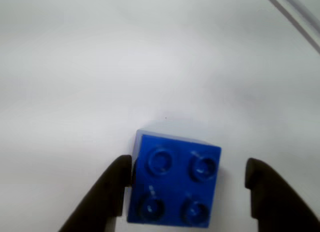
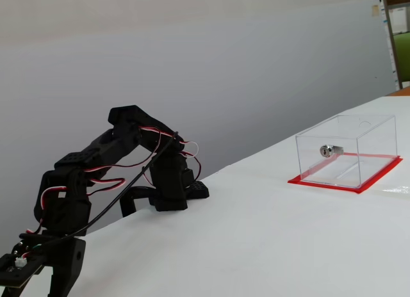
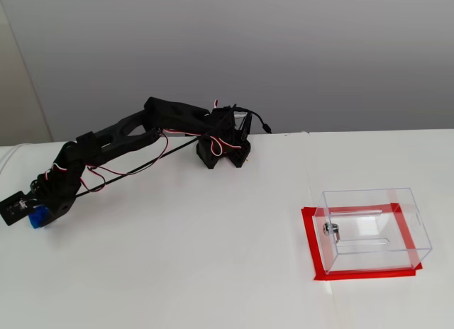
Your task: Pick the blue lego brick and place it into the transparent box
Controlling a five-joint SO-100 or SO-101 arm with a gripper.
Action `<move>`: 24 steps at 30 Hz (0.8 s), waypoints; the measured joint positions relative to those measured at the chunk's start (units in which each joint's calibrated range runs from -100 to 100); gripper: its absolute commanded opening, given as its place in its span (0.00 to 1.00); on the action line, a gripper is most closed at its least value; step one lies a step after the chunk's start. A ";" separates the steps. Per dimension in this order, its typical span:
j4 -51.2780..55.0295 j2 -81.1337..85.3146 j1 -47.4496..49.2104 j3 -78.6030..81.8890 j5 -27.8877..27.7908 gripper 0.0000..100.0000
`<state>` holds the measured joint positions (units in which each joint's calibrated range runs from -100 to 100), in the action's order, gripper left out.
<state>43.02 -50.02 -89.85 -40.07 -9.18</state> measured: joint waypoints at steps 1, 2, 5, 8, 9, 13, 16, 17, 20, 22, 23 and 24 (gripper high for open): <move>0.00 -0.08 -0.21 0.00 0.00 0.25; 0.00 -0.34 -0.32 -0.09 0.00 0.25; 0.00 -0.51 -0.11 -0.09 0.00 0.25; 0.00 -0.59 0.32 -0.09 0.00 0.25; -0.09 -0.68 0.32 -0.09 0.00 0.25; -0.17 -2.11 0.32 -0.26 0.00 0.25; -0.17 -2.37 0.21 -0.26 0.00 0.20; -0.17 -2.37 0.21 -0.26 0.00 0.17; -0.17 -2.37 0.21 -0.26 -0.05 0.10; -0.17 -2.37 0.11 -0.26 -0.05 0.10; -0.17 -2.37 0.11 -0.26 -0.05 0.10; -0.17 -2.37 0.11 -0.26 -0.05 0.10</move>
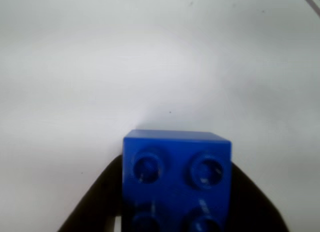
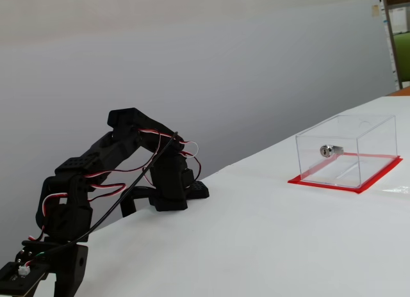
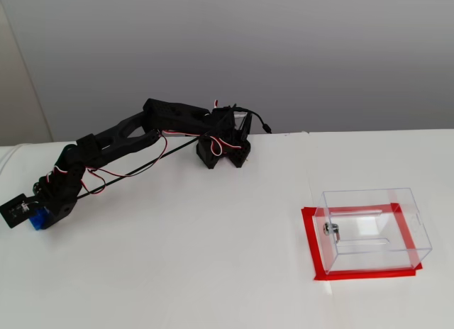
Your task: Pick the blue lego brick and place it into the transparent box
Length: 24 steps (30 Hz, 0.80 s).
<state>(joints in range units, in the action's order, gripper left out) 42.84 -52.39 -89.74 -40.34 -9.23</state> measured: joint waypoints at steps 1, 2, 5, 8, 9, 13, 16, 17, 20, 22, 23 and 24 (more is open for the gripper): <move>0.00 0.00 0.00 0.00 0.00 0.10; 0.00 0.00 0.00 0.00 0.00 0.10; 0.00 0.00 0.00 0.00 0.00 0.10; 0.00 0.00 0.11 0.00 0.00 0.10; 0.00 0.08 0.32 0.00 0.00 0.10; 1.03 1.95 1.82 0.00 0.05 0.10; 3.34 5.41 3.53 0.00 0.15 0.09; 4.37 6.85 4.17 0.00 0.15 0.09; 7.20 9.73 5.77 0.00 0.20 0.09; 8.74 11.59 6.62 0.00 0.20 0.09; 9.43 12.68 7.05 0.00 0.29 0.10; 9.94 13.87 7.59 0.00 0.39 0.10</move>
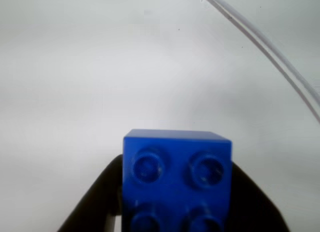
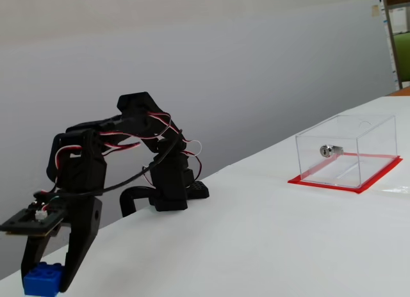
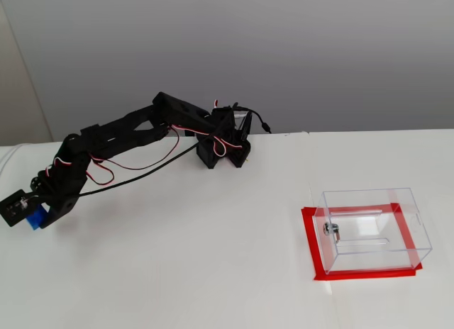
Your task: Pick the blue lego brick and place it into the transparent box
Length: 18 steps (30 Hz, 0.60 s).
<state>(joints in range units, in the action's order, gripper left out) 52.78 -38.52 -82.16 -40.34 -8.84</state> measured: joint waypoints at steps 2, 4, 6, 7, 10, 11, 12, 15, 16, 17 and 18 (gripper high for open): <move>1.03 2.71 1.50 0.00 0.00 0.10; 1.97 5.33 3.53 0.00 0.00 0.10; 3.00 7.95 5.77 0.00 0.00 0.10; 3.60 9.39 6.94 0.00 0.00 0.10; 5.57 13.70 10.58 0.00 0.00 0.10; 6.26 15.05 11.86 0.00 0.00 0.10; 6.86 16.49 13.25 0.00 0.00 0.10; 8.48 20.21 17.84 0.00 0.00 0.10; 9.00 21.23 19.44 0.00 0.00 0.10; 9.34 22.16 21.05 0.00 0.00 0.10; 9.60 23.00 22.86 0.00 0.00 0.10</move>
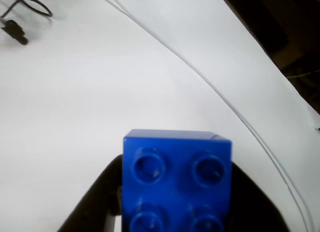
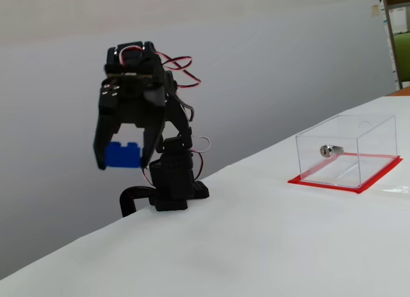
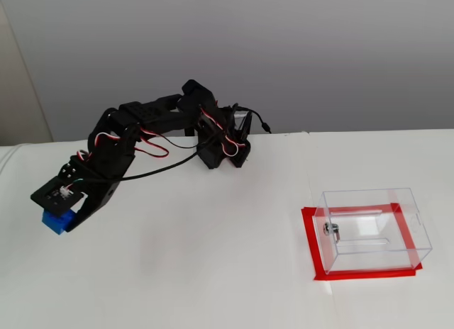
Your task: Pick the blue lego brick and place it into the transparent box
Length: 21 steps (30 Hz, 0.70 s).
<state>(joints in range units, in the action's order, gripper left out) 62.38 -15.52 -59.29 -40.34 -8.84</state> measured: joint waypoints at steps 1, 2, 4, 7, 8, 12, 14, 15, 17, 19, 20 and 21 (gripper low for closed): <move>0.34 0.85 1.60 0.00 0.29 0.10; 1.03 1.69 3.31 0.00 0.83 0.10; 2.49 3.47 6.30 0.00 2.25 0.09; 4.03 5.58 10.79 0.00 3.62 0.10; 4.11 6.26 12.39 0.00 3.76 0.10; 4.37 8.79 20.83 0.00 3.96 0.10; 5.31 9.73 25.32 0.00 3.96 0.10; 5.91 10.06 27.56 0.00 4.01 0.10; 7.37 10.32 31.41 0.00 4.01 0.09; 8.74 10.32 35.15 0.00 4.01 0.09; 9.17 10.32 36.97 0.00 4.01 0.09; 9.60 10.32 39.21 0.00 4.01 0.09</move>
<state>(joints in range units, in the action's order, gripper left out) 71.98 -5.20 -20.09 -40.34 -4.84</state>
